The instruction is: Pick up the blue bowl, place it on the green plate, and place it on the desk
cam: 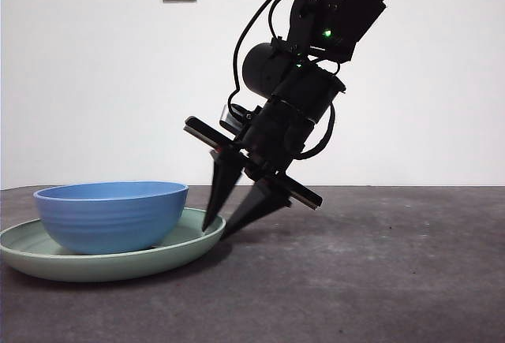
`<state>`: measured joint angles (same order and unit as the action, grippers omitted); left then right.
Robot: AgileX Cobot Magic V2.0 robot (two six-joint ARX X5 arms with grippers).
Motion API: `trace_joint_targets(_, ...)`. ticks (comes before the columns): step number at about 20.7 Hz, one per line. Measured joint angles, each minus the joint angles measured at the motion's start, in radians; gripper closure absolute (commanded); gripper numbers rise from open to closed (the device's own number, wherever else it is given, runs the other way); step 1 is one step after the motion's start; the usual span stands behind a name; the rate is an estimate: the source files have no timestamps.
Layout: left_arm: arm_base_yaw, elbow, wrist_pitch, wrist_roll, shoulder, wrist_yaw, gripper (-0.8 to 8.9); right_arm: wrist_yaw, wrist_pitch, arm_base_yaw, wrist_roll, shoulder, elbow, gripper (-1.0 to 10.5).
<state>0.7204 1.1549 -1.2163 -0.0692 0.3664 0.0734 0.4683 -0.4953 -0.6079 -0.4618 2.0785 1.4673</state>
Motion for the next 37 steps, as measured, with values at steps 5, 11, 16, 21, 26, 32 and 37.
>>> trace_joint_targets(5, 0.000, 0.000, -0.011, -0.005, 0.000, 0.000, 1.57, 0.011, 0.002, 0.003, 0.000, -0.002, 0.009, 6.0)
trace_joint_targets(11, 0.000, 0.000, -0.026, -0.025, 0.000, 0.000, 1.57, 0.023, -0.002, 0.001, 0.000, -0.003, 0.009, 7.5)
trace_joint_targets(16, 0.000, 0.000, -0.046, -0.026, 0.000, 0.000, 1.57, -0.005, -0.024, -0.008, 0.000, -0.003, 0.009, 9.4)
trace_joint_targets(21, 0.000, 0.000, -0.047, -0.027, 0.000, 0.000, 1.57, -0.035, -0.072, -0.011, 0.000, -0.005, 0.010, 9.4)
trace_joint_targets(26, 0.000, 0.000, -0.048, -0.038, 0.000, 0.000, 1.57, -0.050, -0.179, 0.034, 0.026, -0.049, 0.010, 9.4)
trace_joint_targets(32, 0.000, 0.000, -0.048, -0.046, 0.000, 0.000, 1.57, -0.091, -0.281, 0.084, 0.111, -0.110, 0.010, 9.4)
trace_joint_targets(37, 0.000, 0.000, -0.052, -0.052, 0.000, 0.000, 1.57, -0.136, -0.299, 0.084, 0.148, -0.109, 0.009, 9.4)
